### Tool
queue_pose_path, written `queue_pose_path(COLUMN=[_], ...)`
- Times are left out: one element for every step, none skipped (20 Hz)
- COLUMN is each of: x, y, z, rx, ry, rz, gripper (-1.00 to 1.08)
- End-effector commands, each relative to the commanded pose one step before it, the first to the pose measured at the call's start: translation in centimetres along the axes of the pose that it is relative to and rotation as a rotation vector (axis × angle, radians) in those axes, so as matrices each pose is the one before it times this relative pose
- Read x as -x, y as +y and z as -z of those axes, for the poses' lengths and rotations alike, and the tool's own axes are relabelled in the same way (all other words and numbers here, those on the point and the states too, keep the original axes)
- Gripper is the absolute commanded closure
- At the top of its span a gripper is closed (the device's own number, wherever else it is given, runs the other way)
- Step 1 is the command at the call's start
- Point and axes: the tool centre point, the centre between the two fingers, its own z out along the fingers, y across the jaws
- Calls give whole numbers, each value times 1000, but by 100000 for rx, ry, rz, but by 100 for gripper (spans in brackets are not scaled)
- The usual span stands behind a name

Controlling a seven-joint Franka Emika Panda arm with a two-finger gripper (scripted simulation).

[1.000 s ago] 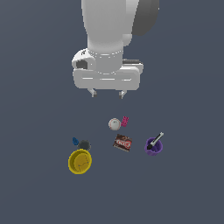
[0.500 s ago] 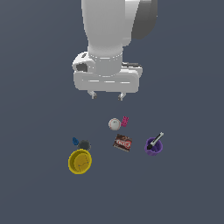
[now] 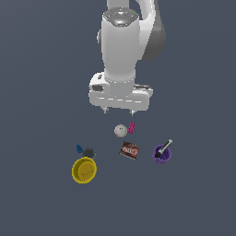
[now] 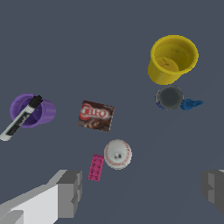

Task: Pick up a designated object from a clutter of objects.

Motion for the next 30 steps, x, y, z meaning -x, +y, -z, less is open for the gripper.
queue_pose_path(x=[513,271,314,347,376,404,431,457,482,508,531,551,547,536,520,501,479,456,429,400,371,340,308,272,238,203,167,132,91,58], y=[-758,-326,-337,-331,-321,-310,-296,-284,-268,-254,-236,-219,-193,-167,-143,-122,-101,-86,-70,-56,-45,-36,-29,-18,-14,-12,-7,-8,1,-4], z=[-2138,-943,-984,-989,-977,-965,-952,-938,-924,-909,-894,-874,-821,-763,-707,-652,-600,-550,-501,-455,-409,-366,-323,-282,-242,-203,-165,-128,-91,-54], rx=[150,55,50,43,35,27,18,10,2,-7,-15,-23,-30,-35,-39,-42,-44,-45,-45,-44,-42,-40,-37,-34,-30,-26,-22,-16,-14,-7], ry=[-143,-43,-46,-47,-48,-50,-52,-54,-57,-60,-64,-67,-69,-69,-69,-68,-67,-65,-64,-61,-58,-54,-49,-46,-40,-34,-29,-22,-18,-9], rz=[-2059,-939,-982,-999,-994,-989,-987,-982,-982,-977,-979,-969,-926,-875,-825,-774,-726,-672,-624,-577,-526,-474,-421,-380,-327,-273,-226,-167,-136,-68], gripper=[-92,-92,-92,-92,-92,-92,-92,-92,-92,-92,-92,-92,-92,-92,-92,-92,-92,-92,-92,-92,-92,-92,-92,-92,-92,-92,-92,-92,-92,-92])
